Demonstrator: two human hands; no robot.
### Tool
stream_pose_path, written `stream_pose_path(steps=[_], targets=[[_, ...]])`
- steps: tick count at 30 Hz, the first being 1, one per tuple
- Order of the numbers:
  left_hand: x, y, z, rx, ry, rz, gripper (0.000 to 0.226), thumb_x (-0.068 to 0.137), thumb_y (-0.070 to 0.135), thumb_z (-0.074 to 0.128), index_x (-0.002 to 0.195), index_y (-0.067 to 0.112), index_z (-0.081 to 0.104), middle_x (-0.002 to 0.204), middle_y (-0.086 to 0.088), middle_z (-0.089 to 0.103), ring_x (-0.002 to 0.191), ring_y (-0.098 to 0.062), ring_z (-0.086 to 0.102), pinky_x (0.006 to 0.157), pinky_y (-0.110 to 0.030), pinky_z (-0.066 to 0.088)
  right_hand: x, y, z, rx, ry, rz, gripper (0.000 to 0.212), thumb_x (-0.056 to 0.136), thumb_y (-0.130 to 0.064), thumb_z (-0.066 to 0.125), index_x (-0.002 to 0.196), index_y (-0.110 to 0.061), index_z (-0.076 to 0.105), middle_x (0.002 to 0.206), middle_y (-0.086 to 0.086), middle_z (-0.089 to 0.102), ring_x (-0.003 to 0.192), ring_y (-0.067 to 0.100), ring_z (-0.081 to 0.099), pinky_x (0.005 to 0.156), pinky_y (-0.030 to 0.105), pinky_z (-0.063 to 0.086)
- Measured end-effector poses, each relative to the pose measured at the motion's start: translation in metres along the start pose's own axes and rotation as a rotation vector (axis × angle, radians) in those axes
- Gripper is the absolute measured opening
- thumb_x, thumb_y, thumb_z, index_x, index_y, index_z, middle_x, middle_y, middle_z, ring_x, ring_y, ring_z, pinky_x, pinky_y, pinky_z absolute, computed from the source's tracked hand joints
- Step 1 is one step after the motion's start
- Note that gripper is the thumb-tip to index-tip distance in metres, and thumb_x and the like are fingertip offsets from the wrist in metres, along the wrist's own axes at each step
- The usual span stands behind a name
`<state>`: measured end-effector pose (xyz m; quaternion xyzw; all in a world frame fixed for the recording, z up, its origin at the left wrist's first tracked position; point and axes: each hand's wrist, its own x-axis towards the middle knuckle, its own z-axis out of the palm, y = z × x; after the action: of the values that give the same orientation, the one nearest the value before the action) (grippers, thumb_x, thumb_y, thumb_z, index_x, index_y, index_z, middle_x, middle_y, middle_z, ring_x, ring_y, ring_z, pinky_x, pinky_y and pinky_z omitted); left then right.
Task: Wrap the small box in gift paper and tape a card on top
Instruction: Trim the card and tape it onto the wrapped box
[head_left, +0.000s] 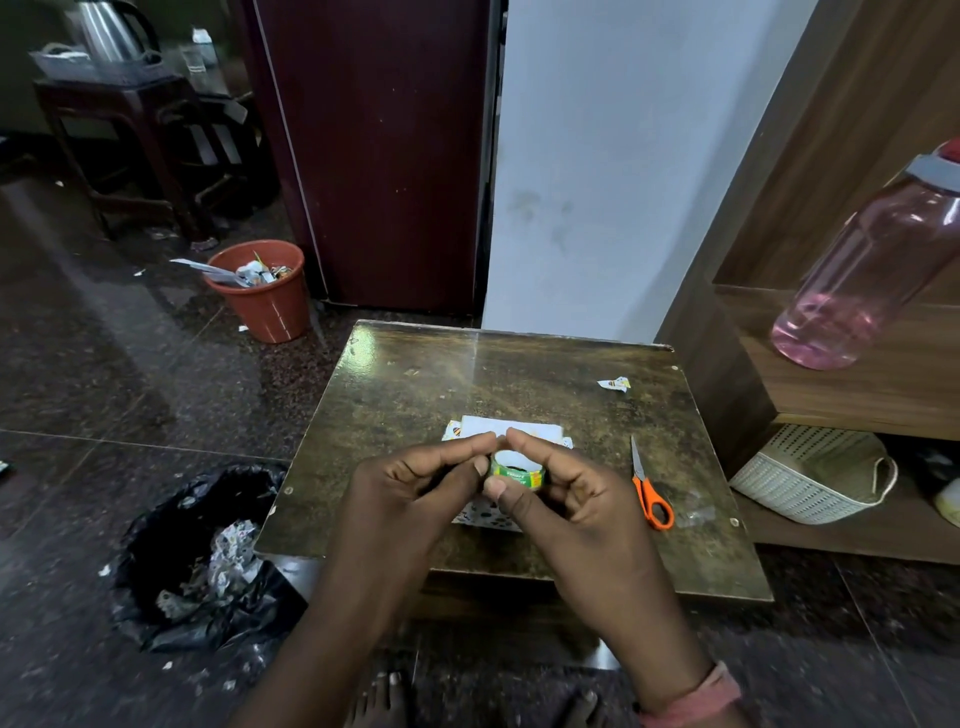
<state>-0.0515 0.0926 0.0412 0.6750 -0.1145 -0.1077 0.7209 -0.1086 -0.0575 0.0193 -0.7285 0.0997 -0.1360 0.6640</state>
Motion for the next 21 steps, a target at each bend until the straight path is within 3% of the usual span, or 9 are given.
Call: stream_pose_path(steps=[5,10,14,21], targets=[[0.0012,0.0024,0.0022,-0.082,-0.065,-0.063,0.030,0.093,0.004,0.067,0.099,0.028,0.084,0.101,-0.002,0.081,0.094,-0.011,0.076,0.077,-0.017,0.057,-0.0024,-0.0052,-0.0015,-0.009,-0.012,-0.011,0.045,0.092,-0.018,0.075,0.136,-0.023,0.064,0.123,-0.013,0.073,0.114,0.005,0.068,0.103,0.036,0.054],[0.0012,0.0026,0.0056,-0.133,-0.024,-0.072,0.025,0.088,0.001,0.069,0.096,0.020,0.084,0.100,-0.005,0.081,0.092,-0.010,0.076,0.076,-0.017,0.058,-0.0035,-0.0059,-0.0010,-0.035,-0.011,-0.031,0.046,0.094,-0.022,0.072,0.139,-0.025,0.062,0.133,-0.019,0.066,0.125,0.001,0.060,0.109,0.039,0.050],[0.0004,0.0027,0.0050,-0.106,-0.043,-0.059,0.023,0.083,0.008,0.072,0.104,0.014,0.081,0.102,-0.004,0.081,0.094,-0.010,0.076,0.076,-0.015,0.056,-0.0035,-0.0073,0.0014,-0.023,0.011,-0.029,0.048,0.092,-0.032,0.073,0.138,-0.024,0.063,0.132,-0.016,0.067,0.125,0.003,0.061,0.109,0.041,0.049],[-0.0017,0.0043,0.0040,-0.084,-0.044,-0.030,0.025,0.086,-0.003,0.071,0.100,0.015,0.082,0.102,-0.003,0.081,0.098,-0.013,0.076,0.077,-0.015,0.057,-0.0033,-0.0087,-0.0021,-0.033,-0.002,-0.015,0.043,0.093,-0.021,0.074,0.136,-0.022,0.064,0.126,-0.014,0.071,0.117,0.004,0.066,0.105,0.040,0.052]])
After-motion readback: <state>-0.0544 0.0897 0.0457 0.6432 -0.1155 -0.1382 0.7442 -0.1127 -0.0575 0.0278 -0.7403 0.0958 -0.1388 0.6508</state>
